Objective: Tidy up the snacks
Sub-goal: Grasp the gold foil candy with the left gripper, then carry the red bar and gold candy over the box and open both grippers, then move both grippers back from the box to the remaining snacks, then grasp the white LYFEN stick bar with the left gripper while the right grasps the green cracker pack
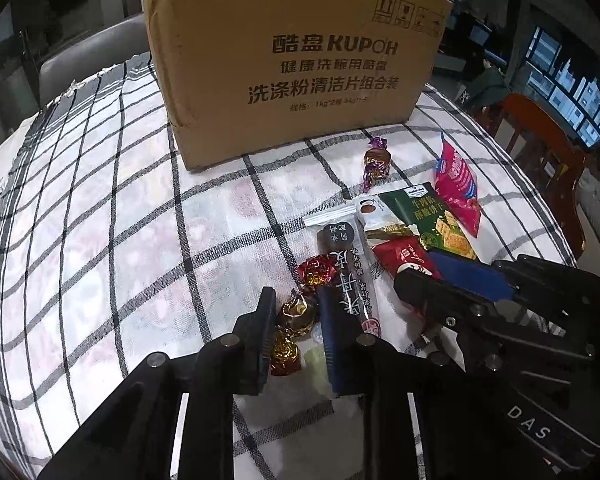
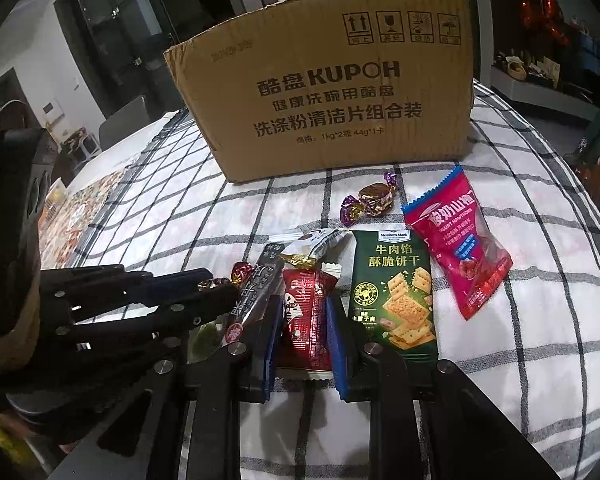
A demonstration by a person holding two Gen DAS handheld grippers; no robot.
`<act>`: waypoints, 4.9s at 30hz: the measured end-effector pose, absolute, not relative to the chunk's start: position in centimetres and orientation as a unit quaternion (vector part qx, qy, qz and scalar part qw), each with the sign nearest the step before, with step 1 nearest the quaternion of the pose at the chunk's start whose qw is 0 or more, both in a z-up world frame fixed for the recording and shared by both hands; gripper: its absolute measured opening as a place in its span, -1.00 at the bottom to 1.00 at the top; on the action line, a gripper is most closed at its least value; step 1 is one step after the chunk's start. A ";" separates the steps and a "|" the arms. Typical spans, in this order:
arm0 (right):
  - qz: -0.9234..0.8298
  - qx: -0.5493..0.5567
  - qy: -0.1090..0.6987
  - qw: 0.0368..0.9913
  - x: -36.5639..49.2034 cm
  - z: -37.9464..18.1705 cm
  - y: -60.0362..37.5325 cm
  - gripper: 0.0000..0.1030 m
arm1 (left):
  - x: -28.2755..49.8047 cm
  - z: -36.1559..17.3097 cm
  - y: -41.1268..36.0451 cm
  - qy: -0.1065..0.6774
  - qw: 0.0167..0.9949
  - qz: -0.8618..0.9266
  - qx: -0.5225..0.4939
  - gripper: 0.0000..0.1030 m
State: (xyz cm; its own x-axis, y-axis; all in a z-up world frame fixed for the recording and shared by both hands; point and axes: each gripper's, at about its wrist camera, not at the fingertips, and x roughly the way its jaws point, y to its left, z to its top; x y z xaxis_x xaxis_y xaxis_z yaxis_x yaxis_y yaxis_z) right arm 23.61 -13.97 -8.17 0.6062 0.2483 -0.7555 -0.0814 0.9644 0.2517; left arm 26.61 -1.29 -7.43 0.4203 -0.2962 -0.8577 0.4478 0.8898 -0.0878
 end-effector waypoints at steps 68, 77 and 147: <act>0.121 0.014 0.297 0.947 37.5 9.3 -19.9 -0.19 | 36.6 11.0 -3.3 0.321 0.935 -0.138 0.066 0.16; 0.120 0.007 0.281 0.952 32.3 8.8 -20.0 -0.19 | 31.5 10.2 -3.0 0.320 0.935 -0.138 0.062 0.18; 0.075 0.052 0.416 0.905 23.4 -7.5 -18.3 0.06 | 24.3 -7.8 -3.7 0.469 0.871 -0.147 0.020 -0.61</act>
State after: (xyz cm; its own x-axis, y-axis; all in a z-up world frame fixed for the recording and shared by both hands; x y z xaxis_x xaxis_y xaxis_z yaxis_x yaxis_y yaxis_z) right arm 23.41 -18.32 -7.46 0.6423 0.1789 -0.7453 -0.0919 0.9833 0.1568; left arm 24.26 -3.72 -7.80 0.5174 -0.2371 -0.8223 0.2749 0.9560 -0.1027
